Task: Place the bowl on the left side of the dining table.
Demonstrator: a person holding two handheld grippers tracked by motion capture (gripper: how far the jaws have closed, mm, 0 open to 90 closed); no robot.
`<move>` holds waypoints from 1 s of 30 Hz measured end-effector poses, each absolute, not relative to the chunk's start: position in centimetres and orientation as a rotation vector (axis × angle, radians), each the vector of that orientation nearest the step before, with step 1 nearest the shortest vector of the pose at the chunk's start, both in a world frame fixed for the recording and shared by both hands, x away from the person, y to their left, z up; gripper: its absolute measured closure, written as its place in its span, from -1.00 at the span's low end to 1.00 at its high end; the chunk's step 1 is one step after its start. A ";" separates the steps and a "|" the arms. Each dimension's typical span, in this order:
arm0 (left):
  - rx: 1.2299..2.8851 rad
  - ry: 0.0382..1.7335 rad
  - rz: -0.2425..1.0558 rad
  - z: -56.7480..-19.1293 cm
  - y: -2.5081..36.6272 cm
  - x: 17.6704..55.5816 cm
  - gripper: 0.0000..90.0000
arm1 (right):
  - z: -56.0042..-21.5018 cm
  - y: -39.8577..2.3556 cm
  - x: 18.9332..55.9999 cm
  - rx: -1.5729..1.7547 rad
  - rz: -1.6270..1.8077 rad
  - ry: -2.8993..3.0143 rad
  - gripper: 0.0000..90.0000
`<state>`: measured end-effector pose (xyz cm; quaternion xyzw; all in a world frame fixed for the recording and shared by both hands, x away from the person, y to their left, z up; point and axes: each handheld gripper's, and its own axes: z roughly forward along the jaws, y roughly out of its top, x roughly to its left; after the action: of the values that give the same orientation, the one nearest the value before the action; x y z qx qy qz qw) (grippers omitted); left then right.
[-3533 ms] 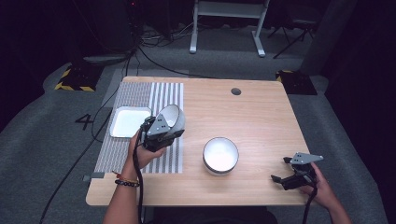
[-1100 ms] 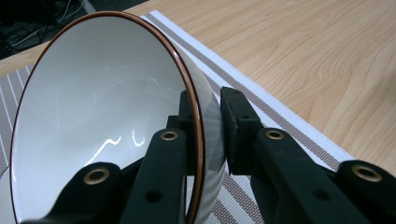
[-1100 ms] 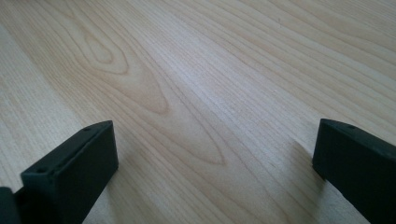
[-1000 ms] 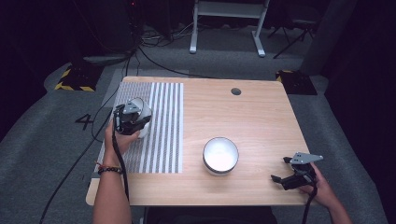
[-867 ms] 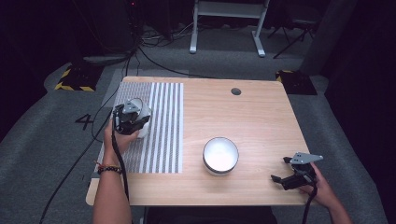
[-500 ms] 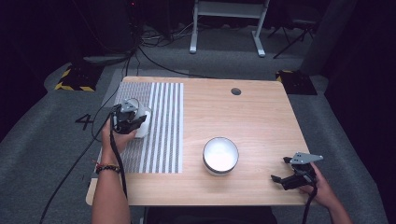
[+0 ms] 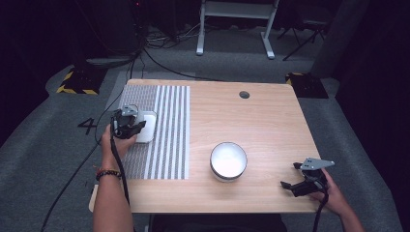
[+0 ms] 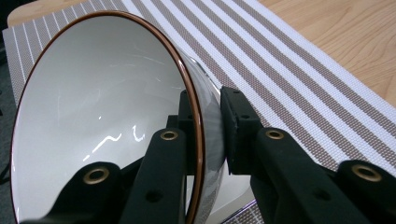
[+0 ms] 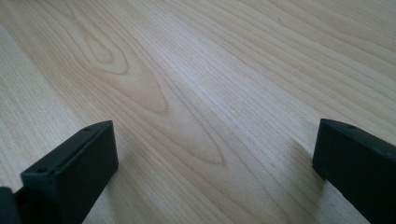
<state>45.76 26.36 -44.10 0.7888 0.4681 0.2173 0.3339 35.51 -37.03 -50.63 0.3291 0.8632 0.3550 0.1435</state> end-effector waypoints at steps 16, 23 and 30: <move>2.079 1.263 0.590 -45.4 26.0 46.2 0.75 | -50.6 -37.0 35.5 0.950 1.025 2.487 -1.00; 2.040 1.266 0.579 -45.6 26.2 46.0 0.75 | -50.6 -37.0 35.5 0.948 1.023 2.489 -1.00; 2.057 1.255 0.587 -45.7 25.7 46.1 0.71 | -50.6 -37.0 35.5 0.949 1.026 2.486 -1.00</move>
<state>46.14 25.72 -45.73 0.7846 0.4785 0.2238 0.3247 35.51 -37.02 -50.64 0.3294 0.8626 0.3559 0.1441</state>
